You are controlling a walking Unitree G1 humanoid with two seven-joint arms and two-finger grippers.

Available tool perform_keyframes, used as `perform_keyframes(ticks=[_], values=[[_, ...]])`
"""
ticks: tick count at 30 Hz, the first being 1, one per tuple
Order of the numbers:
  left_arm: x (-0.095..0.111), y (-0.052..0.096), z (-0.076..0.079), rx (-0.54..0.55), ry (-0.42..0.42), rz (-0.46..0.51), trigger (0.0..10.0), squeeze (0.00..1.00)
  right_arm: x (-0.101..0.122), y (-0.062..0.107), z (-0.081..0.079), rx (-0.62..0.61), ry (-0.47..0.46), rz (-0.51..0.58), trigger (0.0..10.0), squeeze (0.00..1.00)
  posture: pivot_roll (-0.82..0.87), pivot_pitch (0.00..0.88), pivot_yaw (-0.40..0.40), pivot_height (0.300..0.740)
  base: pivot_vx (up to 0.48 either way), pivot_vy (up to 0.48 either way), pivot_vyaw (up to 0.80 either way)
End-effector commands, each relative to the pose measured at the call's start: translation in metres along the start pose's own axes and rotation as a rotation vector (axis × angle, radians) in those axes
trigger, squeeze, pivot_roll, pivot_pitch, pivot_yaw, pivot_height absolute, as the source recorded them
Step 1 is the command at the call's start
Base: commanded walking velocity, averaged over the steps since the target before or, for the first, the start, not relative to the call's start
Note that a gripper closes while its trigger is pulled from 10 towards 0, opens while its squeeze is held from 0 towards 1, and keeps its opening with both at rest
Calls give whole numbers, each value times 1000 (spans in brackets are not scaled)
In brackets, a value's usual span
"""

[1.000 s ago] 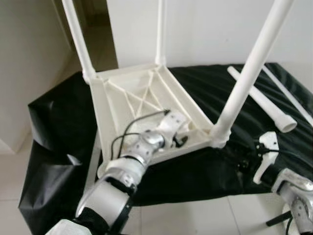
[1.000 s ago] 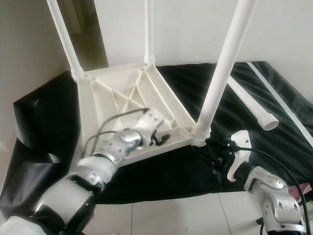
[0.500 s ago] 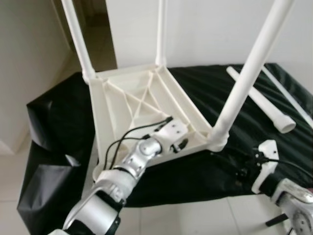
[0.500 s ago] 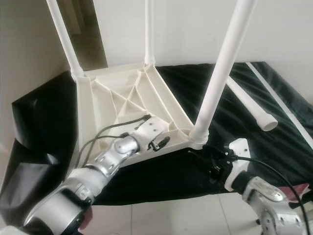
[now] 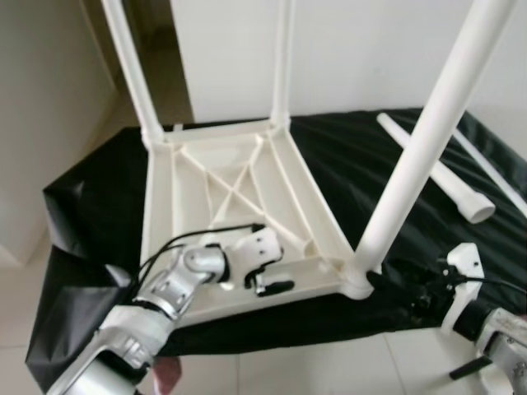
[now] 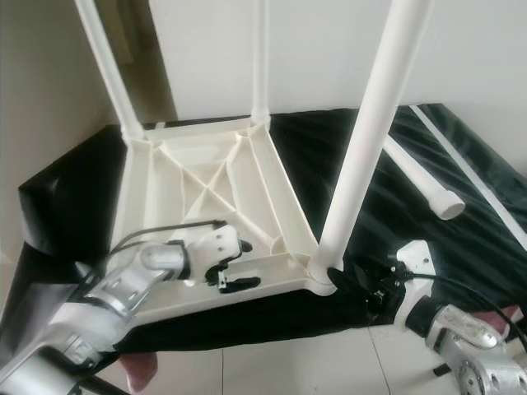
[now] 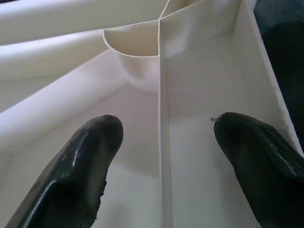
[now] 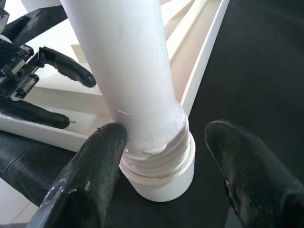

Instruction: Building children table

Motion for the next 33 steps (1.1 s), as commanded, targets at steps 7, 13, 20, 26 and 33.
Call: perform_keyframes(ticks=[7,13,20,26,33], values=[[16,-9,-16,20,62,52,10000,0,9,-8,4,12,61,3,10000,0,20,0,10,740,0,0,0],[79,12,-57,203,135,299,10000,0,18,-10,8,13,115,20,10000,0,13,0,-3,740,0,0,0],[100,25,-53,219,183,397,10000,0,25,-21,13,6,162,42,10000,0,24,0,-10,740,0,0,0],[91,26,-29,193,210,375,10000,0,30,-37,15,28,179,60,10000,0,50,0,-20,740,0,0,0],[82,23,-20,209,238,318,10000,0,24,-53,10,76,196,40,10000,0,71,0,-31,740,0,0,0]])
Point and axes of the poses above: a point about 5 cm out from each wrist's last joint towards the gripper, its own y axis pointing back from the gripper into the wrist, its own x axis along the axis of the wrist's last joint, z = x × y, the point moved 6 cm from there along -y, pointing out of the wrist towards the gripper, and after that the axes turned 2 degrees about -y, right-handed, at the moved point
